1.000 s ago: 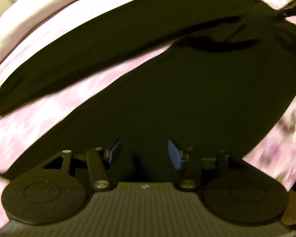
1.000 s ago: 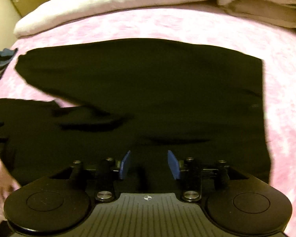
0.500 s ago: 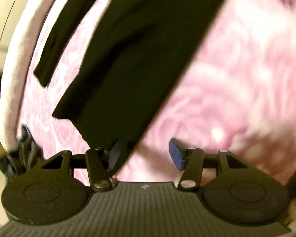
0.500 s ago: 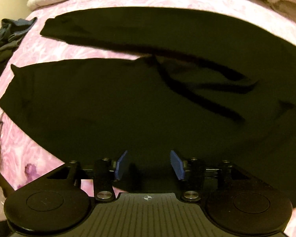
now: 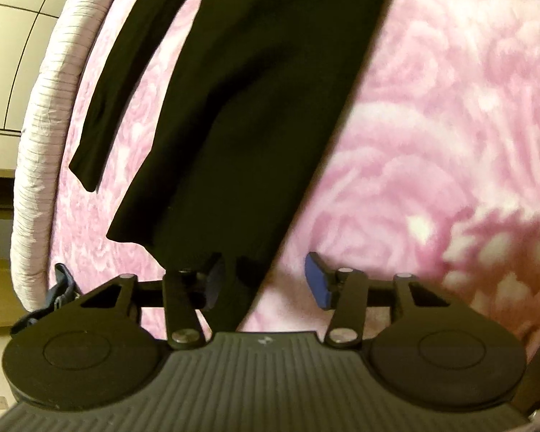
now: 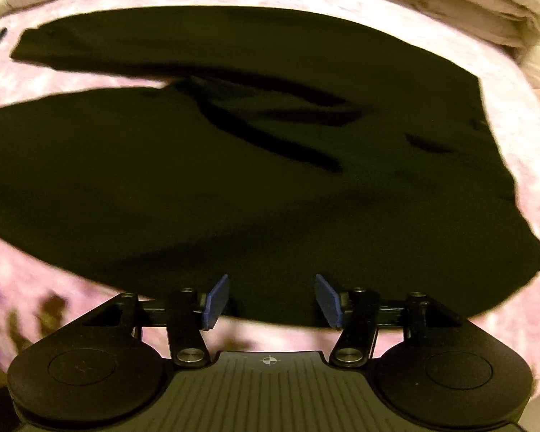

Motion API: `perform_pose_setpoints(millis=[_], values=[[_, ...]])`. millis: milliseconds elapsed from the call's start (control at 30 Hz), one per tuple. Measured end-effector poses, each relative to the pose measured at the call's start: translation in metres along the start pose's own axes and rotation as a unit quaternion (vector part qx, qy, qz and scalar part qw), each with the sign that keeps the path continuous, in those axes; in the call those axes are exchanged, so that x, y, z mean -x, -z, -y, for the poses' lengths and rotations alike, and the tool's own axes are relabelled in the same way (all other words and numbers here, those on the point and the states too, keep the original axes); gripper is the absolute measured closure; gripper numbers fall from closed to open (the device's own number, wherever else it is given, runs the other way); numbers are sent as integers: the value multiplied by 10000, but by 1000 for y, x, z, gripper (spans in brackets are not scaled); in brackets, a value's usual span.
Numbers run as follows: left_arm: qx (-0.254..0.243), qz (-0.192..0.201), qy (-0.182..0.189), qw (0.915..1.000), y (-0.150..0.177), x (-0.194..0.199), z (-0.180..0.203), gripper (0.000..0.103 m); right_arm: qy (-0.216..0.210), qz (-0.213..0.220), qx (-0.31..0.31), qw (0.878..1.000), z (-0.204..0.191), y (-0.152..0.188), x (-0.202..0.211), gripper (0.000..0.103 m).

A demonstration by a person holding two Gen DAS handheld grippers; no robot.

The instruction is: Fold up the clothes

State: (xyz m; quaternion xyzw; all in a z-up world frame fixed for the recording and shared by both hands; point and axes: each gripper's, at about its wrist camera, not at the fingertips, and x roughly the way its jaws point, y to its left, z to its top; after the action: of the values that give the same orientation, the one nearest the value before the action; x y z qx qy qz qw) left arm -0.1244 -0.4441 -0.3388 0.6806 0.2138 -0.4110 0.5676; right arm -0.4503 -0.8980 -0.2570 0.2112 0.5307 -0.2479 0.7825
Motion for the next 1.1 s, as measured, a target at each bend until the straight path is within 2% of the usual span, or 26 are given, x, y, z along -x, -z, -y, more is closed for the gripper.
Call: perform_pose_setpoints(millis=[33, 100, 133, 233, 333, 467, 600, 800, 833, 867, 900, 933, 1100], values=[[-54, -56, -61, 10000, -2, -2, 2, 61, 36, 25, -151, 9999, 12, 3, 2, 45], [-183, -249, -198, 9993, -7, -9, 3, 76, 109, 75, -452, 9989, 35, 8, 6, 45], [-250, -353, -268, 9987, -10, -13, 4, 90, 146, 99, -603, 9980, 47, 10, 7, 44], [-324, -626, -307, 9970, -17, -27, 0, 92, 255, 174, -1053, 9940, 82, 18, 13, 43], [-361, -867, -226, 9953, -25, -34, 2, 101, 380, 429, -1788, 9822, 131, 23, 14, 42], [-41, -1133, -77, 9935, -25, -21, -3, 103, 536, 846, -2783, 9552, 198, 26, 15, 41], [-52, -1375, 192, 9903, -18, 2, 12, 103, 394, 1267, -3557, 9251, 252, 18, 11, 41], [-34, -1739, 556, 9832, -10, 33, 31, 103, 47, 1424, -3846, 9120, 289, -4, -10, 41], [42, -1778, 563, 9825, -11, 35, 30, 103, 46, 1368, -3859, 9123, 292, -6, -12, 45], [132, -1803, 566, 9819, -12, 38, 27, 103, 89, 1307, -3859, 9132, 294, -7, -11, 55], [222, -1829, 570, 9812, -12, 42, 24, 103, 104, 1270, -3860, 9137, 296, -7, -10, 76], [242, -1840, 572, 9810, -12, 46, 23, 103, 99, 1247, -3869, 9136, 299, -7, -7, 84], [166, -1927, 584, 9794, -8, 47, 23, 103, 60, 1052, -3669, 9243, 308, -3, -4, 87]])
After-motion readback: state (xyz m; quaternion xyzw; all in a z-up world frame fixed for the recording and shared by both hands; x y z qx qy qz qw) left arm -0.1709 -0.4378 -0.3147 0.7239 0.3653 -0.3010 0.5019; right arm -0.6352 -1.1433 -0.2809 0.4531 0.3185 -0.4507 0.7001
